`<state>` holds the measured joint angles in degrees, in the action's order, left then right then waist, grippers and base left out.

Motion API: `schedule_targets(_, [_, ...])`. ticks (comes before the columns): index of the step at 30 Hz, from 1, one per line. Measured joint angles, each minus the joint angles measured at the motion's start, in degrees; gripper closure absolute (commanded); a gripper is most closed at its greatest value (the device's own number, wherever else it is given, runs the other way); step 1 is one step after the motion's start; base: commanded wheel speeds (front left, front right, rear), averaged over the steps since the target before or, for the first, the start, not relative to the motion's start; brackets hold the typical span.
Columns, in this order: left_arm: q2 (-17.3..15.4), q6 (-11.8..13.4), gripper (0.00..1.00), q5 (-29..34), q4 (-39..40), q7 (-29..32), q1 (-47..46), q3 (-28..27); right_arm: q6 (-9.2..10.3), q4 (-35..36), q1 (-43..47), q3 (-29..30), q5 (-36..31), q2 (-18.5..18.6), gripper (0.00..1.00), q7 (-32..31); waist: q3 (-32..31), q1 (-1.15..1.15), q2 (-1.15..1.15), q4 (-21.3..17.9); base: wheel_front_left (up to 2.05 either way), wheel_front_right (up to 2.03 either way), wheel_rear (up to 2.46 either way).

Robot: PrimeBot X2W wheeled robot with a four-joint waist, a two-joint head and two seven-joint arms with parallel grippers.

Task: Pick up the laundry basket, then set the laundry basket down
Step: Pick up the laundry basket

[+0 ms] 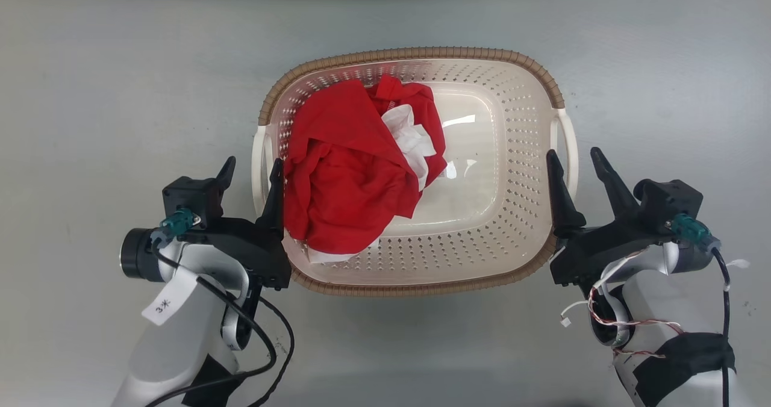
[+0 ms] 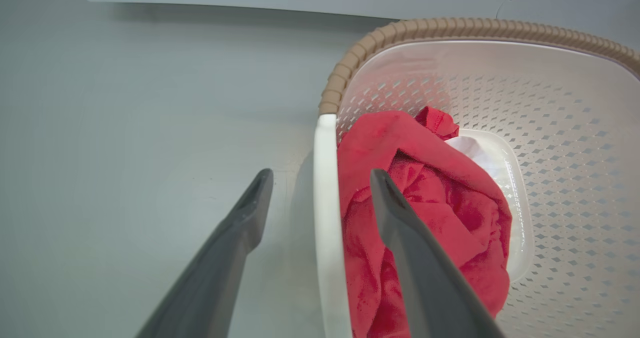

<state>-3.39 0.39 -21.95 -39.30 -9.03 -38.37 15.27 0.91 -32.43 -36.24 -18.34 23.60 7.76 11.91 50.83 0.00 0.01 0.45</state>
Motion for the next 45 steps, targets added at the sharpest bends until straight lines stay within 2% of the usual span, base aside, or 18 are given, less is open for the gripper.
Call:
schedule_targets(9, [-0.29,-2.48,0.0,-2.71,-7.89,3.63,-4.78,-1.18,-1.41,-7.25,-4.41,-1.52,-0.11,-1.49,0.0,-1.77,0.92,0.0,0.0,-0.98,0.0,0.0,0.0])
schedule_targets(15, [-0.21,-3.0,0.0,-3.47,-11.6,4.68,-7.76,-2.04,-2.1,-11.41,-6.85,-2.14,0.1,-2.37,0.0,-2.46,1.58,0.0,-0.01,-1.54,0.0,0.0,0.0])
schedule_targets(16, [-0.2,-3.02,0.6,-3.76,-12.22,4.88,-8.17,-2.24,-2.53,-12.1,-7.27,-2.16,0.2,-2.45,1.0,-2.78,1.67,0.0,-0.01,-1.6,0.0,0.0,0.0])
schedule_targets(17, [-0.19,-3.35,1.0,-4.17,-12.66,4.9,-8.5,-2.56,-2.7,-12.77,-7.67,-2.22,0.3,-2.49,1.0,-2.85,1.75,0.0,-0.01,-1.65,0.0,0.0,0.0])
schedule_targets(30, [1.86,-4.46,1.0,-5.36,-20.47,4.58,-10.01,-2.14,-4.8,-21.24,-9.35,-2.5,1.65,-4.01,1.0,-2.85,-0.94,0.0,-0.01,-1.76,0.0,0.0,0.0])
schedule_targets(45, [3.31,-6.13,1.0,-7.53,-28.78,5.68,-9.16,-1.92,-6.99,-30.47,-9.1,-3.39,2.69,-5.04,1.0,-3.24,-10.83,0.0,-0.01,-1.57,0.0,0.0,0.0])
